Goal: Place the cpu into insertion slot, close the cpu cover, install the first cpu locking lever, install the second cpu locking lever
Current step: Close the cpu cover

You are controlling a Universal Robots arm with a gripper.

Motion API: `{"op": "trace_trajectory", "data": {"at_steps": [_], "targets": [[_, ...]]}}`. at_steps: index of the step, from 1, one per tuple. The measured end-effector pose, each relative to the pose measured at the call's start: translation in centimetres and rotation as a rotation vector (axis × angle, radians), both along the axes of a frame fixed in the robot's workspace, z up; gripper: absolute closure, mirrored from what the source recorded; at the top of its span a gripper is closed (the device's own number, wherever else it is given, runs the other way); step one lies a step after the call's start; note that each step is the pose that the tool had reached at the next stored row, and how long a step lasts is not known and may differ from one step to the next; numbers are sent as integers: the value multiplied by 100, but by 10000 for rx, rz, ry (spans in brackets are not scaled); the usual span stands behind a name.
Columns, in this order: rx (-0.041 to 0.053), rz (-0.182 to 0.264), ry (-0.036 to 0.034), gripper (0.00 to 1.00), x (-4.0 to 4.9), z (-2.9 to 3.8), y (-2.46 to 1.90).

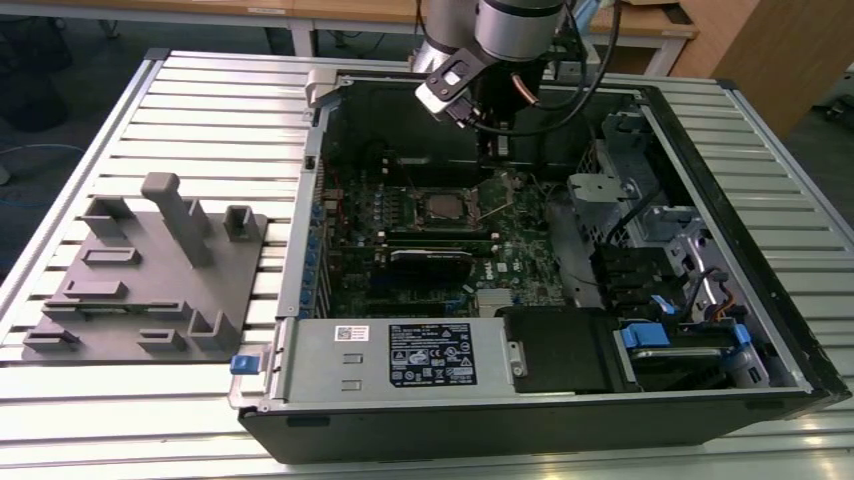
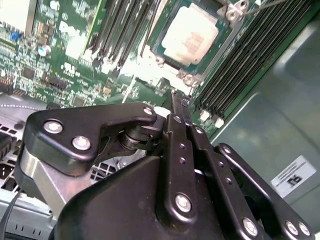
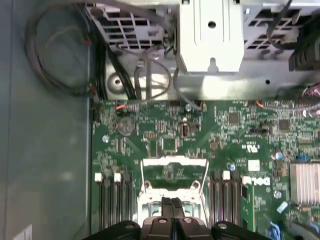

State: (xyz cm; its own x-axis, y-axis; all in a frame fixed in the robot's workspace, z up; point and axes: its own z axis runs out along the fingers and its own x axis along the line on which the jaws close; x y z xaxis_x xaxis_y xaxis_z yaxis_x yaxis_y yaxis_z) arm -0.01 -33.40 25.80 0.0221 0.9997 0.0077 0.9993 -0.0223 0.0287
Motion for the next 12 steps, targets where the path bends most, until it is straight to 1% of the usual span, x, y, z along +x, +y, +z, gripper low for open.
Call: {"op": "trace_trajectory", "data": {"at_steps": [5,8,12], "targets": [[0,0,1,90,122,-2,8],[-3,0,1,90,216,-3,12],[-2,-5,1,90,304,-6,19]]}}
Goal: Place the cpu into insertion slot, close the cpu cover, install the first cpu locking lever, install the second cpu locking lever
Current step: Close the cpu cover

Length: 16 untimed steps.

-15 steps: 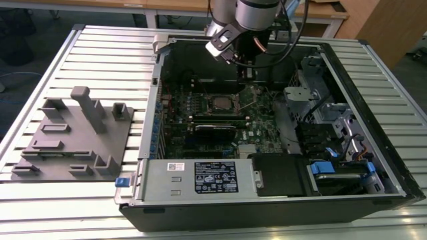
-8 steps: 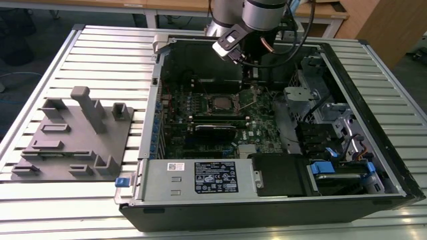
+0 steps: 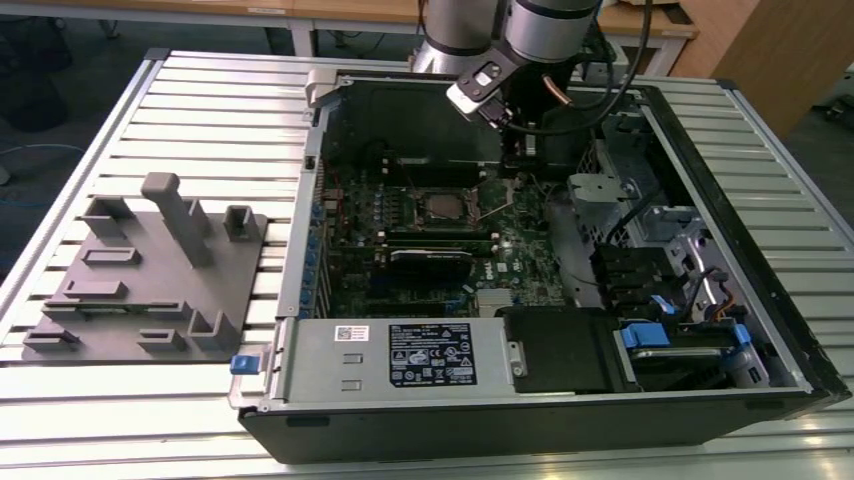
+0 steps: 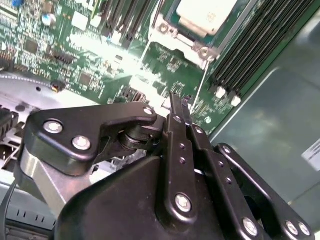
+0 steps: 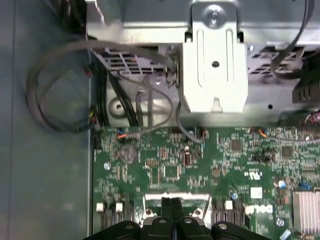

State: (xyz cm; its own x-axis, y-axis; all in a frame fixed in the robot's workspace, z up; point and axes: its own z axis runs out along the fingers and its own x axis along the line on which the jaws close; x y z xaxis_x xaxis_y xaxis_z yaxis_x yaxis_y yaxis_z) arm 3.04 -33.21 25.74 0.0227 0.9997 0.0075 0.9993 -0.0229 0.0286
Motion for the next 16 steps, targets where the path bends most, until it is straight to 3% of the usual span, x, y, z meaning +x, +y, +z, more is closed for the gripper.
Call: {"op": "trace_trajectory", "data": {"at_steps": [7,16], "targets": [[1,-98,0,90,173,-9,5],[2,-514,0,90,258,-52,6]]}}
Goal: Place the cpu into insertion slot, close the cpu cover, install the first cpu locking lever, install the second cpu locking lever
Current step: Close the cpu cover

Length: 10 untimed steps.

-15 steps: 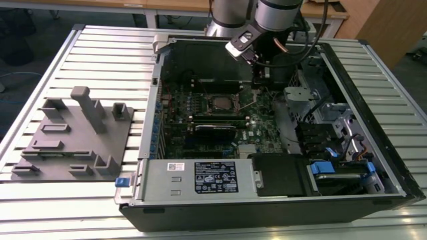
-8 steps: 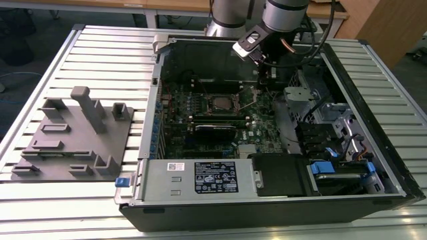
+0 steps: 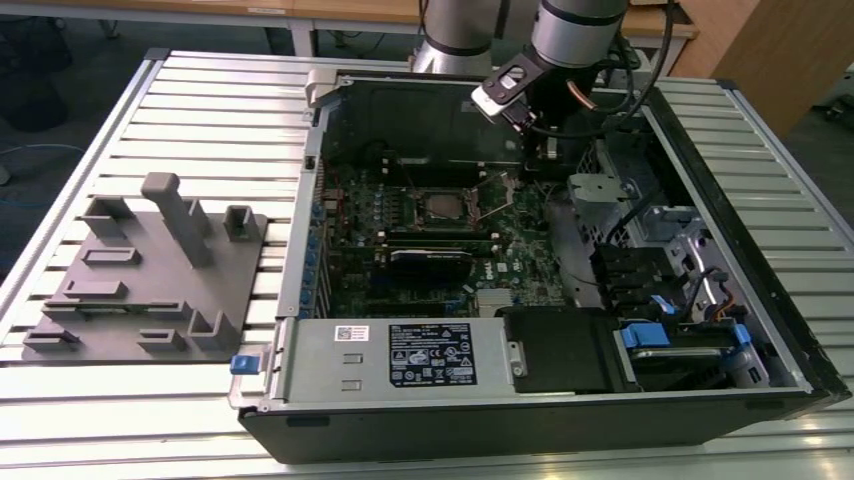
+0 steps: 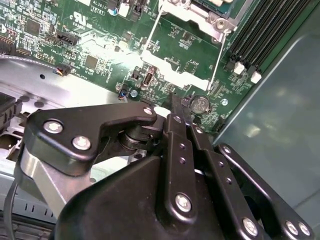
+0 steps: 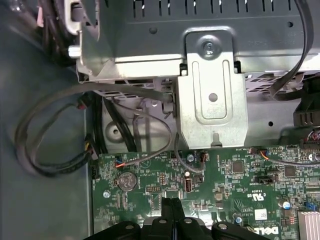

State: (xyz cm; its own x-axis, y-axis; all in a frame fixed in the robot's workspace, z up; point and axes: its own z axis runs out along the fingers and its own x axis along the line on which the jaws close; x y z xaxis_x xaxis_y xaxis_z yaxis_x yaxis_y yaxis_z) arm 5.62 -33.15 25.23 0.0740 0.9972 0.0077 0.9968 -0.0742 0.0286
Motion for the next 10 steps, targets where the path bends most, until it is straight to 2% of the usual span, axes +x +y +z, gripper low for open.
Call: {"op": "trace_trajectory", "data": {"at_steps": [4,10], "targets": [[-1,-96,-6,90,4,-34,0],[-1,-119,-54,90,4,-102,0]]}}
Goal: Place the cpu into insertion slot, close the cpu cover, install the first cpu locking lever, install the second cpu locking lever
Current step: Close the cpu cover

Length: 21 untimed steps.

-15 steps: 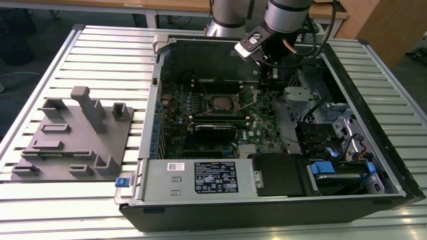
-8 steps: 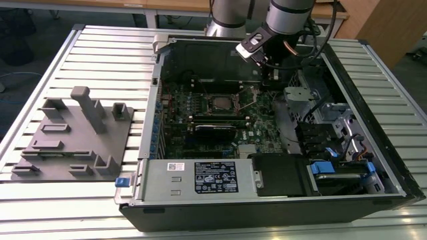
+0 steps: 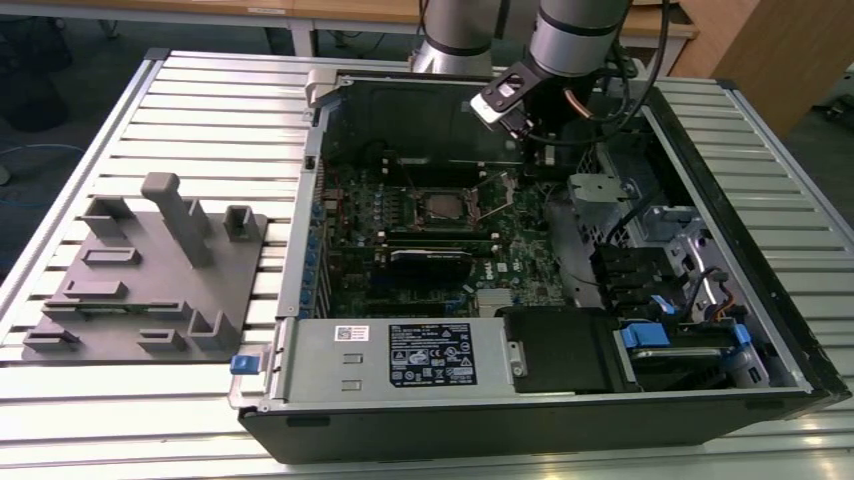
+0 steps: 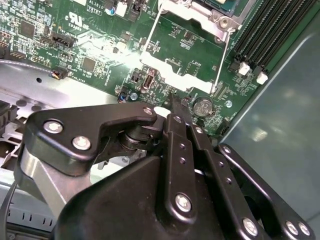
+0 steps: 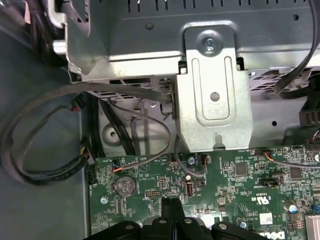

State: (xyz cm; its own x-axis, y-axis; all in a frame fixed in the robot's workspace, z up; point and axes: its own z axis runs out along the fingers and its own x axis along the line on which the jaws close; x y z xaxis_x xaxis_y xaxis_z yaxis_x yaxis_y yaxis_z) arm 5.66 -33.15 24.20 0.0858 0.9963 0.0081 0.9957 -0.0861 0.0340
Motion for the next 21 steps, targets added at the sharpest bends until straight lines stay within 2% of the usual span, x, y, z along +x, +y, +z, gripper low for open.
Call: {"op": "trace_trajectory", "data": {"at_steps": [7,17,21], "targets": [[0,-1,-17,90,-2,-44,0],[-1,0,-78,90,-53,-60,-1],[0,1,-80,90,-54,-61,0]]}}
